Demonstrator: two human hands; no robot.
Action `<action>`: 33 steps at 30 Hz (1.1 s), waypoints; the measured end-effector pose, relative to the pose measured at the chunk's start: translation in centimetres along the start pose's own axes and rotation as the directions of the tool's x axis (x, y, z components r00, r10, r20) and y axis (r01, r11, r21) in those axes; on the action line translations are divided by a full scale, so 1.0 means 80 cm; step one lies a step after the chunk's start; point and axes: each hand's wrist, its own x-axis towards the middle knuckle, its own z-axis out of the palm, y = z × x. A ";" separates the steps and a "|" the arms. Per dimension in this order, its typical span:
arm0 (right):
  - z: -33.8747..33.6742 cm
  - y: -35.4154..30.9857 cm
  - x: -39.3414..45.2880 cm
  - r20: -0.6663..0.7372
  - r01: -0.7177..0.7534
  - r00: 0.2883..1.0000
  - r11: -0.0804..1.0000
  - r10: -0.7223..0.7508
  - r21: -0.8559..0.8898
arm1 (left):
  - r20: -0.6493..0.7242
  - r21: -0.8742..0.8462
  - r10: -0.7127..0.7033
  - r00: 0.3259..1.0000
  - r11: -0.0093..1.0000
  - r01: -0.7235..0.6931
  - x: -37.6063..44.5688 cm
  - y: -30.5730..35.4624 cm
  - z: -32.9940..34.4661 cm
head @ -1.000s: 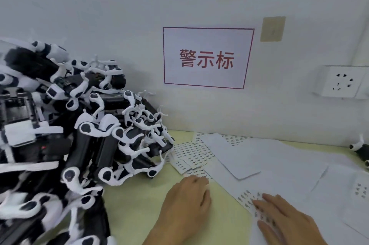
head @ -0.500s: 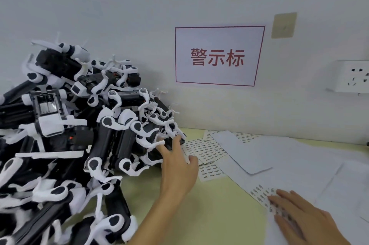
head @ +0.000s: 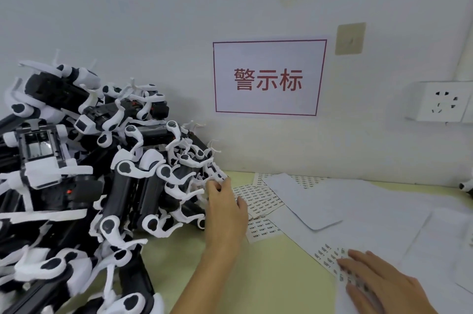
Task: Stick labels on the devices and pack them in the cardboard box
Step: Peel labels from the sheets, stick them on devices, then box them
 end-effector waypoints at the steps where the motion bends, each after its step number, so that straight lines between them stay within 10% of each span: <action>1: -0.002 -0.001 0.000 0.025 -0.016 1.000 0.999 0.015 0.027 | -0.025 0.087 0.014 1.000 0.996 -0.011 0.004 -0.001 -0.001; 9: 0.009 0.017 0.002 0.279 -0.074 0.960 0.983 0.025 0.169 | -0.055 0.331 0.084 0.995 0.942 -0.061 0.013 0.003 -0.009; 15: 0.015 0.021 -0.001 0.276 -0.051 0.961 0.973 -0.013 0.223 | -0.006 -0.252 0.041 0.999 0.967 -0.041 0.020 0.041 -0.024; 19: 0.018 0.023 -0.003 0.253 -0.068 0.967 0.962 -0.002 0.265 | 0.250 -0.595 -0.083 0.965 0.773 0.221 0.005 0.052 -0.005; 28: 0.018 0.029 -0.007 0.251 -0.136 0.967 0.900 0.031 0.415 | 0.563 -0.748 -0.312 0.765 0.200 0.632 -0.010 0.037 0.023; 33: 0.016 0.031 -0.010 0.247 -0.130 0.969 0.874 0.012 0.467 | 0.550 -0.688 -0.215 0.807 0.430 0.584 -0.017 0.028 0.019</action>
